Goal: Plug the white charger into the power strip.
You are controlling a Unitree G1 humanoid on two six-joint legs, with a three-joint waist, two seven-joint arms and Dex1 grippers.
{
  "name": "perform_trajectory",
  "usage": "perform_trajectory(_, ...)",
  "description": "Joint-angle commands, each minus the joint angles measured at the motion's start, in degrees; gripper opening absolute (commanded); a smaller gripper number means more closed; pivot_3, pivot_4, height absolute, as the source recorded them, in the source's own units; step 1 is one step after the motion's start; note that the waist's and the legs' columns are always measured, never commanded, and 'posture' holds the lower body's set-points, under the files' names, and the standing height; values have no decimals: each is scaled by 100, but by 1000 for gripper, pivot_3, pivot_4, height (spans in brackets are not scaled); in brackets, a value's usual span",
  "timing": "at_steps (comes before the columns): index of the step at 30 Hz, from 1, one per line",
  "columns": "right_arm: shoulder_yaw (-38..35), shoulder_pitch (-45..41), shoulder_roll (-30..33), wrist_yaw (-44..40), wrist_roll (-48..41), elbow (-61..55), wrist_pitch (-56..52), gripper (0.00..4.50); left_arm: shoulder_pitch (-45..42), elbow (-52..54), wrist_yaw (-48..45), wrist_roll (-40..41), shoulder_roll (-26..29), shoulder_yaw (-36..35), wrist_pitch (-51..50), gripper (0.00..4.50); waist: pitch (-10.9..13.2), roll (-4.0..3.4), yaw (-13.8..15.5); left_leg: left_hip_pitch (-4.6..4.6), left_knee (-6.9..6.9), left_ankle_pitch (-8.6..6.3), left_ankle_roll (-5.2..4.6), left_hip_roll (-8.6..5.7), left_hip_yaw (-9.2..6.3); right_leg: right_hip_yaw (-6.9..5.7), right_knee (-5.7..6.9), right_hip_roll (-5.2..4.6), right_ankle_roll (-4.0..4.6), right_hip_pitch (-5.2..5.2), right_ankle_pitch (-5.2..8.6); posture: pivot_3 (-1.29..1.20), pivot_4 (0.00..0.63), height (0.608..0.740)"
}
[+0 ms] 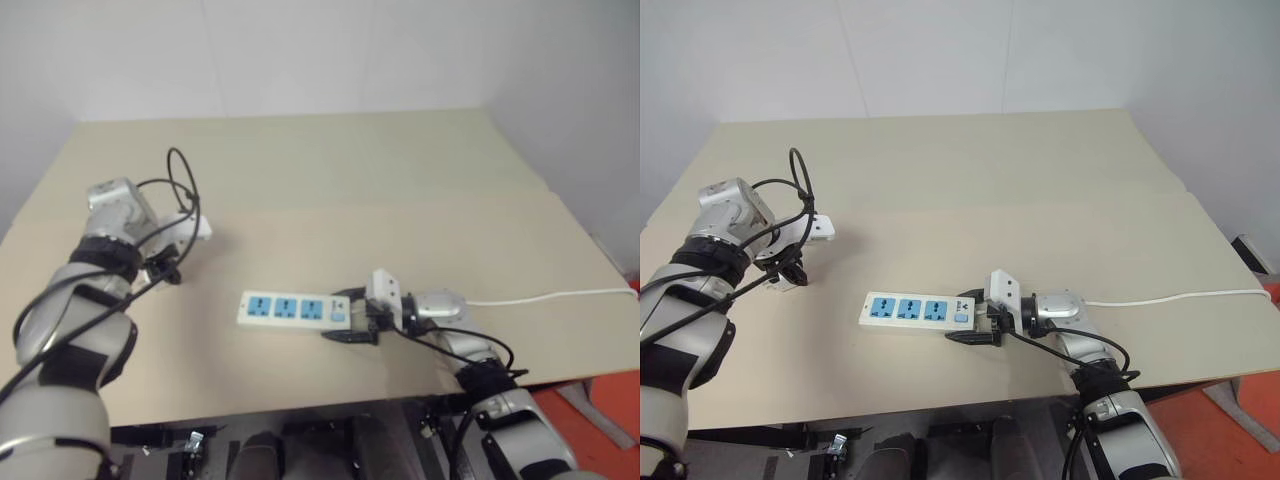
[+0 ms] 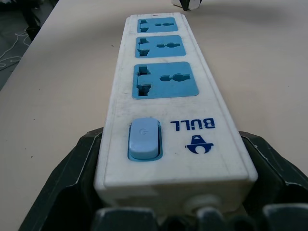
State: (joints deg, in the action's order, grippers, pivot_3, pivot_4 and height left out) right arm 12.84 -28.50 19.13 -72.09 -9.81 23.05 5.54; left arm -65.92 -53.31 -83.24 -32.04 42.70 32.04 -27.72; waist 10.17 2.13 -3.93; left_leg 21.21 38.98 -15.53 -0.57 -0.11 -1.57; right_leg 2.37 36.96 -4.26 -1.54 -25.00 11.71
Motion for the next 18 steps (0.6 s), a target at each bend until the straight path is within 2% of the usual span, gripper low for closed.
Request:
perform_trajectory(1, 43, 50, -27, 4, -46, -77, -43, 3459, -77, 202, 58, 72, 88, -182, -65, 1013, 0, 0, 1, 0, 0, 0, 0, 0, 0, 0, 0, 0, 0, 0, 0, 0, 150, 740)
perform_trajectory(4, 45, 47, -16, -31, -58, -79, -35, 3459, -257, 507, 50, 504, 54, -614, -19, 1013, 0, 2, 2, 2, 1, 0, 0, 0, -1, -1, -2, 0, 0, 0, 0, 0, 150, 740)
perform_trajectory(7, 78, 2, -7, -136, -61, -27, 3, 3459, -290, 1101, -12, 1323, 1, -1357, 159, 1013, 1, 6, 6, 5, 1, 0, 0, 1, -2, -2, -4, -2, 0, -1, 0, 0, 150, 740)
perform_trajectory(13, 121, -162, -80, -330, -61, 245, 156, 3459, 644, 2797, 220, 3511, -466, -3209, 916, 1013, -1, 5, -15, -3, -1, 0, 0, 5, -6, 7, 0, -10, 1, -4, -1, 0, 150, 740)
perform_trajectory(18, 148, -245, -119, -480, -25, 526, 299, 3459, 1369, 4110, 514, 4592, -892, -3664, 507, 1013, -2, 7, -15, -6, 5, 0, 2, 4, -6, 13, 10, -8, 2, -4, -2, 0, 150, 740)
